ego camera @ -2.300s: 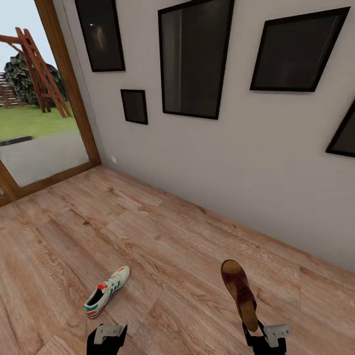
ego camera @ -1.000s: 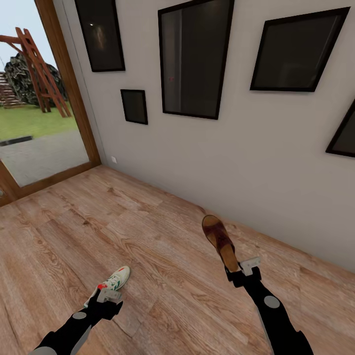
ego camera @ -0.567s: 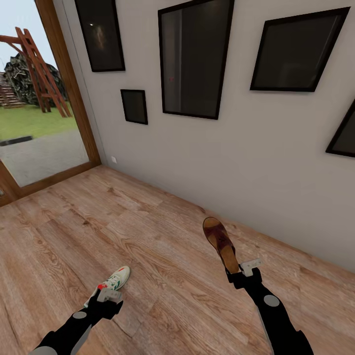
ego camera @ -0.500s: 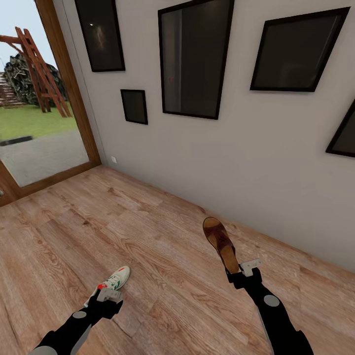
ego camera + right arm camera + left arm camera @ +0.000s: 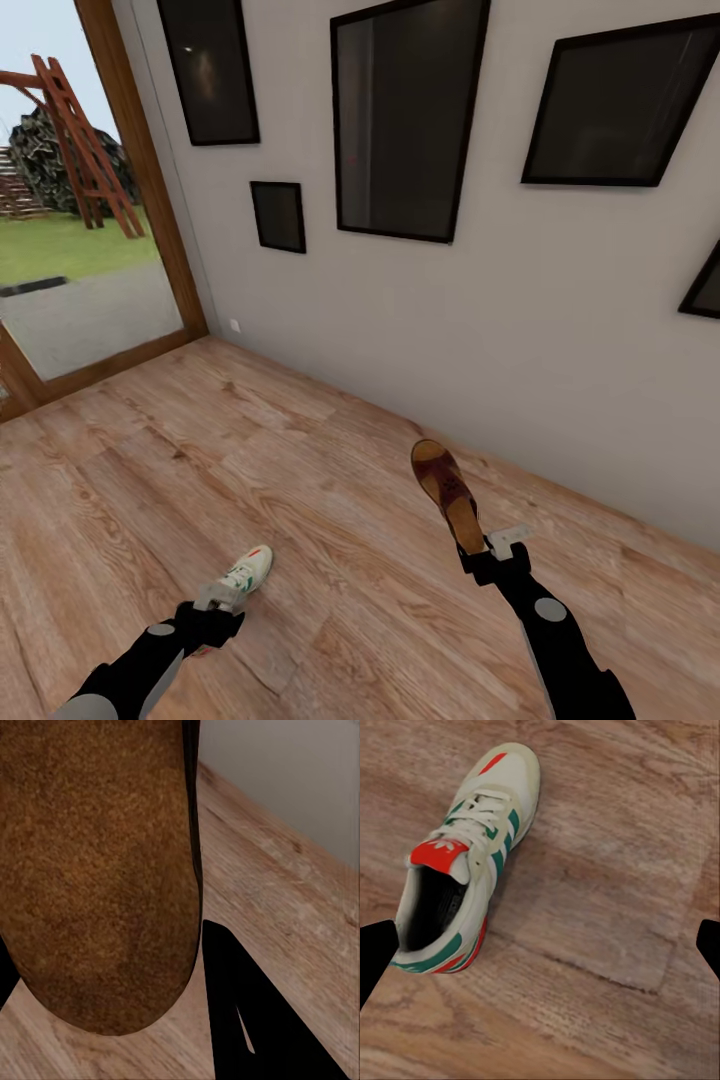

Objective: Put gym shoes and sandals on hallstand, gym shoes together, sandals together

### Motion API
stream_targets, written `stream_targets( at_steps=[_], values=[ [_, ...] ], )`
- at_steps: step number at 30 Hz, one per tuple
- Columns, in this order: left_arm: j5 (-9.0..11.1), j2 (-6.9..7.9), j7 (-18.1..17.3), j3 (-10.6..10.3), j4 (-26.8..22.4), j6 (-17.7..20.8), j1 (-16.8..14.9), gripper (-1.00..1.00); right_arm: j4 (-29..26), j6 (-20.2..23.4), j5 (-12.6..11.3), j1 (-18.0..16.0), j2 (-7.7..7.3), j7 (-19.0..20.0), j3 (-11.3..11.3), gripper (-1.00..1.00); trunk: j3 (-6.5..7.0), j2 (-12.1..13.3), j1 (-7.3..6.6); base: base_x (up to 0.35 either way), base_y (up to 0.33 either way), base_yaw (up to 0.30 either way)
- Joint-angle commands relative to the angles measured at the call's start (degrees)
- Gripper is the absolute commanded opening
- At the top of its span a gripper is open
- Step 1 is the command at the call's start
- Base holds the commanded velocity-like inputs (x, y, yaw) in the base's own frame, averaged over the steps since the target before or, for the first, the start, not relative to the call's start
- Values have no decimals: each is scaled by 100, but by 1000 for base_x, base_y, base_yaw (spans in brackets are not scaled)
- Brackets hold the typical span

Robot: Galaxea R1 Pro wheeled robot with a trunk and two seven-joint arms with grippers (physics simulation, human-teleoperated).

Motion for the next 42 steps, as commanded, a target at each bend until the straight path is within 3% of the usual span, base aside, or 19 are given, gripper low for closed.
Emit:
stream_targets(
  at_steps=[1,10,28,42],
  values=[
    [-40,3,-8,-18,-15,34,-1,100,-20,32,24,-2,9,43,-26,-100,-5,-2,0,116,264,0],
    [-46,-1,-3,-12,-21,53,-3,100,-34,32,25,-3,10,43,-27,-100,-5,-2,0,94,230,0],
    [-42,-78,6,-17,-276,66,6,100,-36,32,34,-3,10,43,-27,-100,-5,-2,0,102,55,0],
    [-114,-39,-4,-49,-293,65,42,100,-31,32,34,-2,25,43,-25,-100,-5,-2,0,60,101,0]
  ],
)
